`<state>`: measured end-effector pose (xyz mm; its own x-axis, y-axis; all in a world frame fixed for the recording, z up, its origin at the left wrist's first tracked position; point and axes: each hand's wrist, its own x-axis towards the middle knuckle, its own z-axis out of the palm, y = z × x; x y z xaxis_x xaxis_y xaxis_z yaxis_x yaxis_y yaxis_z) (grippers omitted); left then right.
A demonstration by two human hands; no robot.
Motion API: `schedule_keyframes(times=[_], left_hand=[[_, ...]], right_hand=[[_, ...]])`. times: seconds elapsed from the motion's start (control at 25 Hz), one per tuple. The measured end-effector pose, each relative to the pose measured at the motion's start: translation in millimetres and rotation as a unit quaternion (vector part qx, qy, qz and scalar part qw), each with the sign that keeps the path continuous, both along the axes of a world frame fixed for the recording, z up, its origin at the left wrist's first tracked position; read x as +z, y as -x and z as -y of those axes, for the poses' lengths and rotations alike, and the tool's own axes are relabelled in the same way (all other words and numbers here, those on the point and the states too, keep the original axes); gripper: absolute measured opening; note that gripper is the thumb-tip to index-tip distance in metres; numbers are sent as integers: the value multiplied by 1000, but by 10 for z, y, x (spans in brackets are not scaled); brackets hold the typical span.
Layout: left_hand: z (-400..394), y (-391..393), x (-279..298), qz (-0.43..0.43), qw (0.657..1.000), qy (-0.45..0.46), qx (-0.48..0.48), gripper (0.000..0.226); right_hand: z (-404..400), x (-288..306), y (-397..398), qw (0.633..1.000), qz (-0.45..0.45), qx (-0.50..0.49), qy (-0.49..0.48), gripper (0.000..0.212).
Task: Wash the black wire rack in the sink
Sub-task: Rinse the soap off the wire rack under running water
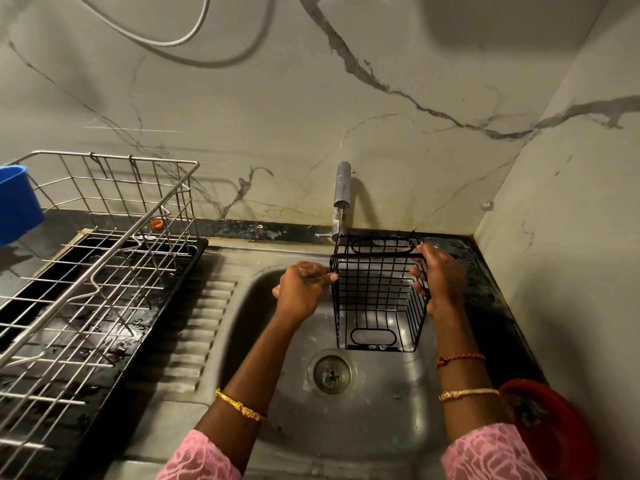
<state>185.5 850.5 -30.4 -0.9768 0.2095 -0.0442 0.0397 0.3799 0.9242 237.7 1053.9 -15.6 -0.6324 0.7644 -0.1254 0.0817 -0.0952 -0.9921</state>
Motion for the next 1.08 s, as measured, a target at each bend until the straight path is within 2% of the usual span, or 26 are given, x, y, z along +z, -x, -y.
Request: schedule_keyframes(times=[0.24,0.32,0.52,0.64,0.72,0.84,0.96,1.0,1.08], left_hand=[[59,45,2,13,999,-35,-16,12],[105,53,13,30,997,-66,-34,17],[262,71,-21,131,983,-114,-54,16],[372,56,-55,203,971,-111,-67,33],[442,66,-55,249,955,-145,-73,42],[473,149,-119,295,941,-165,-18,60],[394,71,-119,325,938,-117,32,102],[371,43,-109,336,932,-132,45,108],[351,27,-67,346,920,-179,53,107]], right_hand=[[16,-13,79,1000,-5,17,14,10],[51,-45,143,999,-5,23,21,11],[126,-127,362,995,1,76,57,10],[168,-124,472,989,2,141,45,11],[211,-137,515,984,7,175,25,13],[300,-203,573,976,23,218,-6,15],[380,-268,594,974,29,222,-4,14],[388,-291,589,976,28,218,1,14],[382,-324,550,978,24,205,10,14]])
